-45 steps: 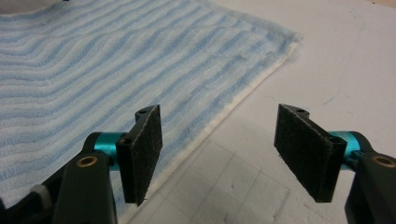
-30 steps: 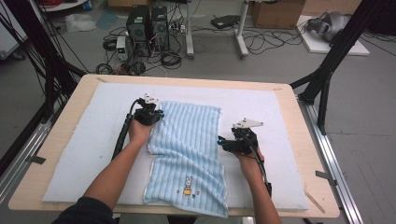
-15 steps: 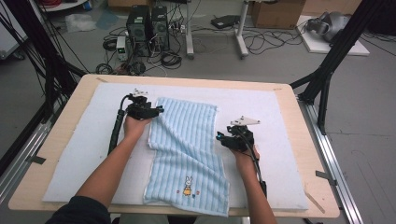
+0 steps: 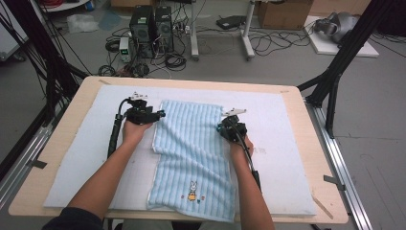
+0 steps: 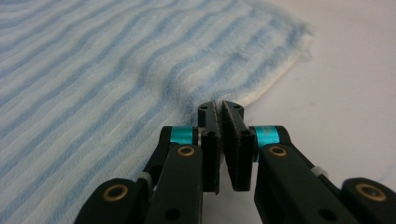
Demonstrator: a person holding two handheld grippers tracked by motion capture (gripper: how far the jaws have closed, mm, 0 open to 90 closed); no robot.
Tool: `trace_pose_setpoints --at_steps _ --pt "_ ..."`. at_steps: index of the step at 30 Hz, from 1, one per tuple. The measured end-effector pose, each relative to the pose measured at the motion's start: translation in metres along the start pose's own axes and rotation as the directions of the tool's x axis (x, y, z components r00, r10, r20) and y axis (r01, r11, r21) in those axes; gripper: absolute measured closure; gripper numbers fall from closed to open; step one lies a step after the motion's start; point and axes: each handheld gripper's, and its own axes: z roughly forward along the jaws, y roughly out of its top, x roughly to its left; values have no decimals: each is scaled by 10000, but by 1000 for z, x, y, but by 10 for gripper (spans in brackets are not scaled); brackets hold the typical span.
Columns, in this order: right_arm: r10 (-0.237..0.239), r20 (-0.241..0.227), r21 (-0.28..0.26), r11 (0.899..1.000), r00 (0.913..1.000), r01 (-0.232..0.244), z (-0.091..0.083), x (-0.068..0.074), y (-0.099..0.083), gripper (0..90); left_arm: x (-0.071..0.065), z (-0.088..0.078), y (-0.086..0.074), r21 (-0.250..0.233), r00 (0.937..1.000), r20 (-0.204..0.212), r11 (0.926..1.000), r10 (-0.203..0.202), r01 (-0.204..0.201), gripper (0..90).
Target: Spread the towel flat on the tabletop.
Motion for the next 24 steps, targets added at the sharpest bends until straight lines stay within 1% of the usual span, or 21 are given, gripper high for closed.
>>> trace_pose_setpoints --at_steps 1,2,3,4,5,6,8,9,10,11,14,15,16,17,18,19,20,21,22,23,24 --pt "-43 464 -107 9999 9989 48 1 -3 1 862 0 0 -2 47 10000 15 10000 -48 48 405" --pt "71 811 -41 10000 9967 -68 3 -8 2 861 0 0 -3 224 10000 68 9997 -45 44 405" --pt "361 1164 -164 9993 9925 -344 4 -15 2 858 0 1 -4 329 9999 109 9994 -57 54 404" --pt "634 1228 -292 9978 9904 -602 4 -20 1 838 -2 2 -5 470 9997 212 9989 -73 63 404" --pt "971 1136 -407 9948 9888 -931 4 -26 0 785 -3 3 -5 545 9996 274 9985 -16 1 404" --pt "1029 1122 -475 9940 9883 -982 4 -29 -1 756 -5 3 -5 560 9994 342 9984 31 -50 404" --pt "1174 883 -558 9921 9892 -1127 1 -31 -2 669 -10 5 -5 534 9985 541 9985 86 -115 407" --pt "1275 761 -660 9903 9889 -1226 -1 -32 -3 640 -11 6 -5 580 9981 600 9982 142 -177 411" --pt "1322 652 -757 9890 9891 -1272 -3 -32 -3 616 -14 8 -6 706 9977 625 9970 269 -313 413" --pt "1271 616 -840 9890 9900 -1218 -7 -32 -3 592 -16 9 -7 774 9974 650 9963 316 -366 414" --pt "1201 382 -857 9895 9920 -1165 -15 -32 -5 516 -21 12 -10 1165 9949 804 9907 607 -698 423" --pt "1162 320 -816 9902 9927 -1133 -18 -32 -7 502 -23 14 -10 1310 9939 829 9879 729 -834 453" --pt "1076 282 -822 9911 9938 -1050 -21 -31 -8 501 -25 15 -12 1515 9929 699 9828 963 -1059 511" --pt "955 206 -824 9922 9952 -935 -25 -31 -11 495 -27 15 -11 1546 9901 373 9780 1356 -1398 581" --pt "916 168 -793 9928 9956 -900 -29 -31 -14 492 -27 15 -11 1493 9883 442 9772 1460 -1510 716" --pt "842 174 -807 9933 9963 -826 -32 -31 -16 492 -26 16 -11 1441 9889 394 9785 1430 -1473 867" --pt "839 160 -785 9935 9963 -824 -34 -30 -18 491 -26 17 -10 1341 9886 109 9795 1503 -1504 866" --pt "836 85 -549 9950 9965 -831 -37 -30 -20 488 -25 17 -10 1264 9882 -37 9803 1534 -1517 873" --pt "784 81 -472 9958 9969 -780 -38 -30 -20 499 -22 18 -10 1179 9882 -211 9819 1516 -1482 876" --pt "632 206 -560 9965 9978 -620 -42 -28 -21 533 -19 19 -10 1121 9899 -300 9845 1388 -1347 877" --pt "525 331 -857 9951 9981 -495 -47 -26 -23 567 -16 19 -10 1044 9911 -409 9870 1269 -1221 878"
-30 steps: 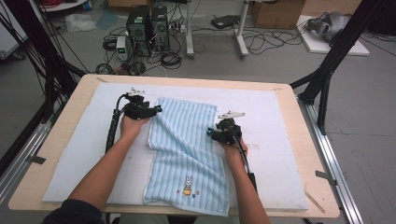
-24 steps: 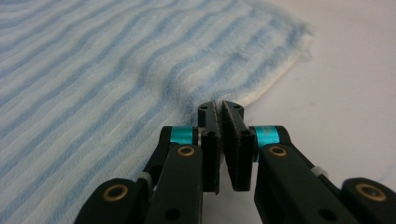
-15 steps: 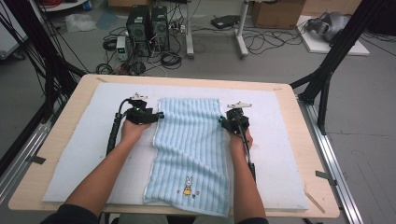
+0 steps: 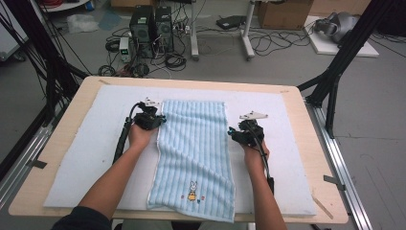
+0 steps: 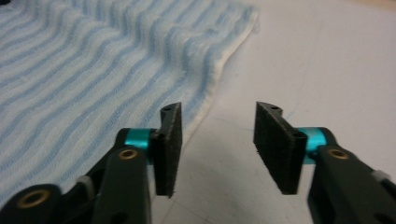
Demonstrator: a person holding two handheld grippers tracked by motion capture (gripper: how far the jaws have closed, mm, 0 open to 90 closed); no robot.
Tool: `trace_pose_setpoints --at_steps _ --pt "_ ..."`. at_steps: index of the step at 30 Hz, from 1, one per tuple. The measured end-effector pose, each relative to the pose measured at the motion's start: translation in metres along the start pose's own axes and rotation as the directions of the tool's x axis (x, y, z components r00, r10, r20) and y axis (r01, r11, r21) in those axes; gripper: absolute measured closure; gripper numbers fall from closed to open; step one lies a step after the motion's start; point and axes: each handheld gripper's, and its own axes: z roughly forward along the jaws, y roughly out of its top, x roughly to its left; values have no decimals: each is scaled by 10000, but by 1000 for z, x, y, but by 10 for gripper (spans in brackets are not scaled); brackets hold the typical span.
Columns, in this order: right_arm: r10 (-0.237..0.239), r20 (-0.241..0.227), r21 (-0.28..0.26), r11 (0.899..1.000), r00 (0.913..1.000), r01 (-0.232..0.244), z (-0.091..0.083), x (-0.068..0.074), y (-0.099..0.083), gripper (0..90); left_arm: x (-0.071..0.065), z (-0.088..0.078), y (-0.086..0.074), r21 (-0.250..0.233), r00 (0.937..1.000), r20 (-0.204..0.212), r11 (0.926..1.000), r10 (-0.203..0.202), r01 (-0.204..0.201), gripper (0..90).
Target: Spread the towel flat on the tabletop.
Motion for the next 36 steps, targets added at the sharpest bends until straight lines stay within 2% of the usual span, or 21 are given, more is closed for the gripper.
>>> trace_pose_setpoints --at_steps 1,3,7,8,12,14,16,18,20,23,25,26,27,29,30,33,34,36 --pt "-16 -39 -278 9996 10000 15 -4 1 -2 575 3 0 0 -22 10000 -79 10000 -46 46 878" --pt "198 -444 -279 9994 9988 -211 -7 4 -5 576 8 -2 -1 -132 9995 -199 9996 -236 234 877" --pt "-40 -941 -189 9998 9956 23 -4 17 -14 565 15 -4 -2 -215 9989 -225 9989 -420 415 830" --pt "-122 -1179 -118 9999 9930 109 -1 23 -15 560 16 -4 -3 -209 9990 -147 9989 -425 422 835" --pt "-623 -1631 355 9970 9847 689 11 38 -15 566 16 -3 -4 -177 9995 -47 9994 -310 309 875" --pt "-821 -1416 362 9955 9865 881 13 41 -14 603 15 -1 -4 -249 9992 -40 9989 -402 401 875" --pt "-758 -1198 416 9958 9899 813 15 39 -12 718 16 -1 -4 -265 9990 -2 9986 -456 456 876" --pt "-696 -1190 389 9964 9905 747 17 37 -12 830 17 -1 -4 -321 9988 -29 9983 -495 494 878" --pt "-729 -965 384 9963 9927 769 18 36 -10 857 18 -1 -4 -406 9986 -86 9978 -521 517 879" --pt "-684 -78 306 9972 9976 686 21 32 -9 861 19 0 -3 -535 9983 -132 9969 -576 568 879" --pt "-403 221 284 9988 9989 397 22 28 -8 855 18 0 -3 -522 9989 -158 9977 -448 439 877" --pt "-360 231 318 9989 9991 353 23 27 -8 834 18 -1 -3 -554 9983 -248 9971 -533 518 850" --pt "-287 255 320 9991 9993 279 22 28 -8 802 18 -1 -3 -561 9977 -261 9965 -628 613 734" --pt "-256 200 306 9992 9995 250 20 26 -8 719 22 -3 -5 -498 9925 43 9913 -1220 1221 587" --pt "-147 128 288 9995 9998 143 18 25 -8 696 24 -4 -5 -361 9913 210 9907 -1301 1308 536" --pt "-76 -52 -16 10000 10000 76 9 23 -11 618 24 -11 -8 -228 9915 604 9929 -1156 1171 478" --pt "-37 -102 -37 10000 9999 37 6 22 -12 584 22 -14 -10 -493 9919 628 9923 -1104 1136 474" --pt "-44 -191 -33 10000 9998 43 0 22 -15 544 22 -22 -14 -624 9922 650 9919 -1062 1103 473"
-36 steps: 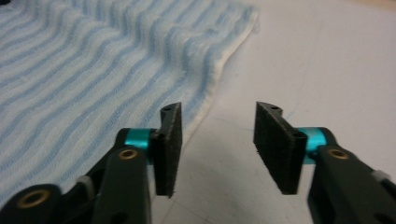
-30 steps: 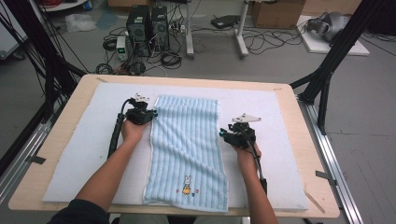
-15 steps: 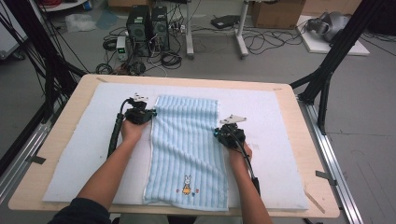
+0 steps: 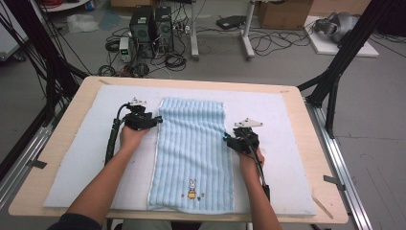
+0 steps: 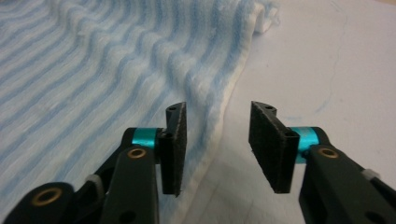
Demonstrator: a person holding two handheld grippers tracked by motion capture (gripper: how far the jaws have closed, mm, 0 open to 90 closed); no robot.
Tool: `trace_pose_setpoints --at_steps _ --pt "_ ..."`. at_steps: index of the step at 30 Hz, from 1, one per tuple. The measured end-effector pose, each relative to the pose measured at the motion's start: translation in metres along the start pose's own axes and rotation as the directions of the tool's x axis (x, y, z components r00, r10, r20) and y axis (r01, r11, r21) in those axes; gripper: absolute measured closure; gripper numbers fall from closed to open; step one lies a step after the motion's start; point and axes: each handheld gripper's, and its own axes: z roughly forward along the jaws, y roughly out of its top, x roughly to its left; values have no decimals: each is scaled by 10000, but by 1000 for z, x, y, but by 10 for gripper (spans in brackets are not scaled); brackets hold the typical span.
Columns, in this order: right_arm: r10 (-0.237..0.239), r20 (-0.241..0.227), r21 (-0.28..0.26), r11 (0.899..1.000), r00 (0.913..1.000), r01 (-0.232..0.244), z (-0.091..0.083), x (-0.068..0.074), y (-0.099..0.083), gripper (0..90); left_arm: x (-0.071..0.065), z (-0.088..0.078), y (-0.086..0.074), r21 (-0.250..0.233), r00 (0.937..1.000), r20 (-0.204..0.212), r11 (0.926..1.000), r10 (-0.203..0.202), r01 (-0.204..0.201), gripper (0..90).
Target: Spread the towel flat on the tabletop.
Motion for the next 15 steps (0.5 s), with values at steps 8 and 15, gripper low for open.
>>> trace_pose_setpoints --at_steps 8,15 --pt "60 -374 -138 9999 9993 -65 -29 8 -12 505 -15 -42 -23 -367 9964 839 9992 156 -125 483" --pt "-91 -677 -27 10000 9977 89 -45 23 -31 496 -34 -67 -43 -367 9873 1554 9990 323 -269 496"
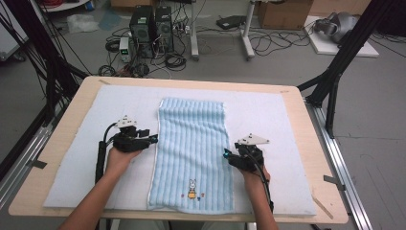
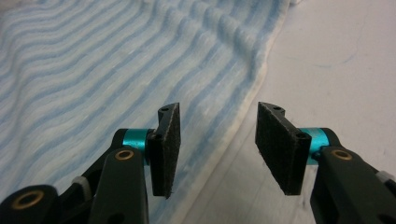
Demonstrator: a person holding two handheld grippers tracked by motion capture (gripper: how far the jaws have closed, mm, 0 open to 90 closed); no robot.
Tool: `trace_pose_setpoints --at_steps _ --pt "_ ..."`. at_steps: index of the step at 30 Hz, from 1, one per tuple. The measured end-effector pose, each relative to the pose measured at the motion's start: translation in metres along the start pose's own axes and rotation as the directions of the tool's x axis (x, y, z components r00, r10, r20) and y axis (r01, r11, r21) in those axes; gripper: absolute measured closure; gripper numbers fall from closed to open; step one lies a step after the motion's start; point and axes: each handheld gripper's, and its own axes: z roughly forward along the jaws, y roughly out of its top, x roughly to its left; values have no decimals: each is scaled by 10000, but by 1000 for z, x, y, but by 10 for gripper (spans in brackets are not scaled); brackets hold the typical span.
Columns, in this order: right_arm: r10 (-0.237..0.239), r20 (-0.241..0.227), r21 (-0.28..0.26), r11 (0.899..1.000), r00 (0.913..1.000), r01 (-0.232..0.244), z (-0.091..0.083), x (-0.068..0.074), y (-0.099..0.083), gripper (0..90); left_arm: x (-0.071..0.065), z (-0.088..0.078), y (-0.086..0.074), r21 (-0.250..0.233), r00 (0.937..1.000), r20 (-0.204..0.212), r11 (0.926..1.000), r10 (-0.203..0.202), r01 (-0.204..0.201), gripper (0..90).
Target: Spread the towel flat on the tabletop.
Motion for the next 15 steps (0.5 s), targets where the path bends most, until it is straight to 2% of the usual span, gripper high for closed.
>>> trace_pose_setpoints --at_steps 5,9,11,13,15 --pt "9 -78 121 9999 10000 -8 -11 4 -12 490 -13 1 -12 293 9995 309 9995 -81 72 464" --pt "-29 -370 410 9991 9993 44 -10 4 -21 541 -21 6 -15 496 9990 436 9988 -29 8 437" --pt "-133 -507 449 9989 9986 156 -10 4 -21 556 -26 9 -16 639 9986 519 9978 137 -170 449" --pt "-190 -603 361 9991 9980 212 -9 4 -19 557 -33 14 -17 934 9976 472 9941 513 -555 513" --pt "-225 -680 343 9991 9974 249 -6 5 -16 569 -40 15 -17 1056 9938 49 9881 1115 -1114 602"
